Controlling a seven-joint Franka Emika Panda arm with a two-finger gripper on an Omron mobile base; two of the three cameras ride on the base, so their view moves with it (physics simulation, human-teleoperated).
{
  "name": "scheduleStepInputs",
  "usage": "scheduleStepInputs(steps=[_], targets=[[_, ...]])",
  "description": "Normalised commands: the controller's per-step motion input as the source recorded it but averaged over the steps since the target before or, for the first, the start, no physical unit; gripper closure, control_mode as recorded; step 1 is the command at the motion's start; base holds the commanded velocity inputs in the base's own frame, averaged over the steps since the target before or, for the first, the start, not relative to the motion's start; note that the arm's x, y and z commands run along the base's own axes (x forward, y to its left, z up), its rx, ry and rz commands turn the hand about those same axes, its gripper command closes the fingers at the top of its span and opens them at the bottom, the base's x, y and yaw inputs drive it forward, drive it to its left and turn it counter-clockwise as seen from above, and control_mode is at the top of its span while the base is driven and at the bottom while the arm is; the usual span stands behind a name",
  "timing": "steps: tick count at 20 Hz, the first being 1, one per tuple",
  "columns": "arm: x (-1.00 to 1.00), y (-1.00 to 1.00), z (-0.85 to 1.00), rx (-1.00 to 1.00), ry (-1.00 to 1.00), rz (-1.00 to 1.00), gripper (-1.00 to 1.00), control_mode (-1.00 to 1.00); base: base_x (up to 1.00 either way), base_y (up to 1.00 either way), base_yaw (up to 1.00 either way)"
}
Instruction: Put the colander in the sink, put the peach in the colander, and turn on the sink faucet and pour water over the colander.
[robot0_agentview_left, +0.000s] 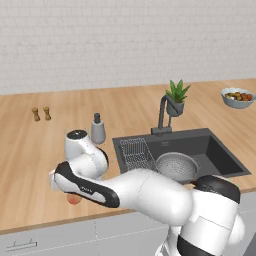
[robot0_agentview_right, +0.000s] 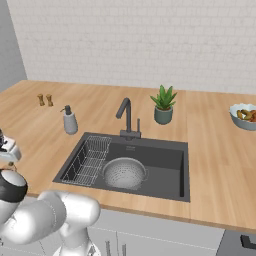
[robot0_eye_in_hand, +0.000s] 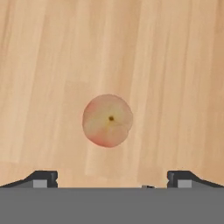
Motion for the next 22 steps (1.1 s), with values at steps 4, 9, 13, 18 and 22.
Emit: scheduleStepInputs(steps=[4,9,13,18,22], targets=[[0.27,0.68,-0.36,-0.11,0.0,0.0,-1.0,-1.0,0.0,0.0,0.0],[0.26,0.39,-0.22,-0.09,0.0,0.0,-1.0,-1.0,0.0,0.0,0.0],[0.04,0.02,-0.01,-0.07,0.0,0.0,-1.0,-1.0,0.0,0.0,0.0],[0.0,-0.01,0.0,-0.08,0.0,0.0,-1.0,-1.0,0.0,0.0,0.0],[0.0,-0.23,-0.08,-0.1,0.0,0.0,-1.0,-1.0,0.0,0.0,0.0]])
